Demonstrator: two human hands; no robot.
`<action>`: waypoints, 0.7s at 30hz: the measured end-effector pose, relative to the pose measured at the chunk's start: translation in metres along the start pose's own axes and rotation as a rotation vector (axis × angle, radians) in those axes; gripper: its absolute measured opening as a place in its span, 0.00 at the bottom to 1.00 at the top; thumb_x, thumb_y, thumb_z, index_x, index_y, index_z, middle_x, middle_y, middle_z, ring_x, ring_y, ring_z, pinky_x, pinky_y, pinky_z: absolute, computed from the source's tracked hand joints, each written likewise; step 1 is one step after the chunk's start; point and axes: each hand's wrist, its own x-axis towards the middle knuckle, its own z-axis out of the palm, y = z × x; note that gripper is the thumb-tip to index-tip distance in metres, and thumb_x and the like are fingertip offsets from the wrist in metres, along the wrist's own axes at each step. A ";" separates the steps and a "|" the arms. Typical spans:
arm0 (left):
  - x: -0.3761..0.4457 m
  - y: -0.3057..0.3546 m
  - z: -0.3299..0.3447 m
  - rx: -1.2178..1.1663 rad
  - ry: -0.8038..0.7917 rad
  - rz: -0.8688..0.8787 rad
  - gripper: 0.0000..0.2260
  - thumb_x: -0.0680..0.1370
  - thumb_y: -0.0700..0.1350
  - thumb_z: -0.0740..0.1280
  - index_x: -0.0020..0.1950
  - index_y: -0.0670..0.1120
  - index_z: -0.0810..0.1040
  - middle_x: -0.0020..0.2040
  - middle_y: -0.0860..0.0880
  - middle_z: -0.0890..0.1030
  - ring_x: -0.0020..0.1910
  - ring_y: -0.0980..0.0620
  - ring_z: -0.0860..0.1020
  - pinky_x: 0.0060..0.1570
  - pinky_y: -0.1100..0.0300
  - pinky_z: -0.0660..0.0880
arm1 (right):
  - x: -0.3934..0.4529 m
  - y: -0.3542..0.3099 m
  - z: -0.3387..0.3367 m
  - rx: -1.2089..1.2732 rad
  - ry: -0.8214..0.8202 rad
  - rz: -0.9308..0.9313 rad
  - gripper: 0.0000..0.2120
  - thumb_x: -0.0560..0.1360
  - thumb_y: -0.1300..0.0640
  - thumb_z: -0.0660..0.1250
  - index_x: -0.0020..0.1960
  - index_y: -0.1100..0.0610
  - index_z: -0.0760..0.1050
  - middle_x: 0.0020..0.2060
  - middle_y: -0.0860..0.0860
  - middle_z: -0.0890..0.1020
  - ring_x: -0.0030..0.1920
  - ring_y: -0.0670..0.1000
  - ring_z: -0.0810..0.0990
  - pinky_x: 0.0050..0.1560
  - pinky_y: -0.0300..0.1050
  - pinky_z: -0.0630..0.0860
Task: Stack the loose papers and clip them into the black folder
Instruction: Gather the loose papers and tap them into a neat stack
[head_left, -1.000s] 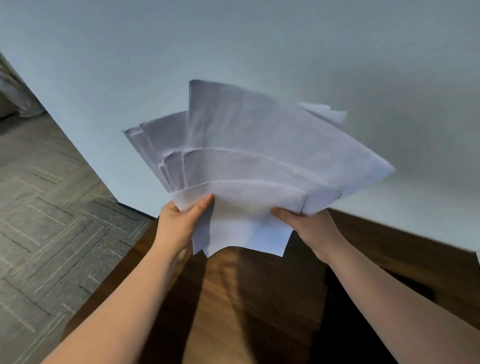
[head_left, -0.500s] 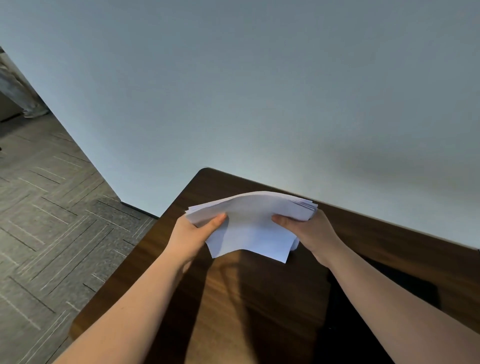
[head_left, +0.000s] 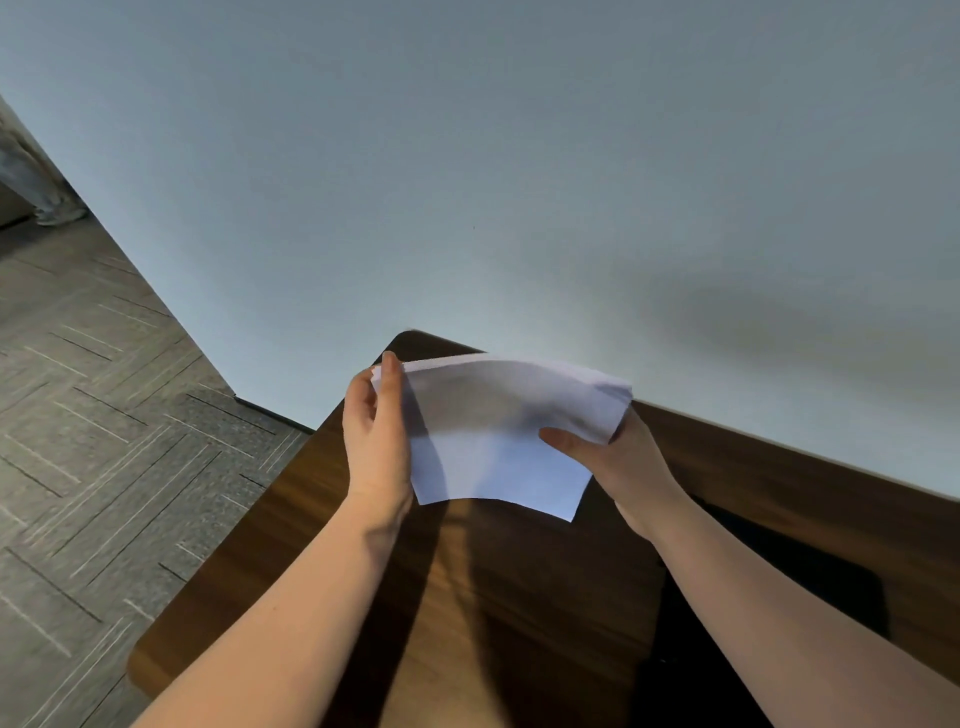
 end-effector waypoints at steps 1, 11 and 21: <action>0.004 -0.002 -0.004 0.012 -0.064 -0.026 0.15 0.72 0.61 0.64 0.45 0.49 0.75 0.43 0.53 0.79 0.42 0.57 0.78 0.46 0.63 0.74 | 0.001 0.000 -0.003 0.003 -0.021 0.004 0.32 0.59 0.49 0.80 0.61 0.48 0.75 0.54 0.47 0.83 0.56 0.48 0.81 0.60 0.50 0.77; 0.009 -0.047 -0.038 0.227 -0.283 -0.318 0.38 0.53 0.61 0.81 0.58 0.47 0.79 0.54 0.49 0.85 0.55 0.50 0.82 0.56 0.54 0.77 | 0.015 0.053 -0.021 -0.092 -0.120 0.230 0.19 0.72 0.58 0.72 0.62 0.50 0.74 0.52 0.45 0.80 0.55 0.46 0.77 0.55 0.38 0.73; 0.018 -0.056 -0.028 0.251 -0.295 -0.270 0.30 0.59 0.56 0.80 0.57 0.46 0.80 0.53 0.47 0.85 0.53 0.51 0.82 0.53 0.57 0.78 | 0.023 0.061 -0.005 -0.065 -0.107 0.214 0.19 0.75 0.65 0.67 0.64 0.56 0.71 0.49 0.48 0.78 0.44 0.41 0.81 0.39 0.28 0.76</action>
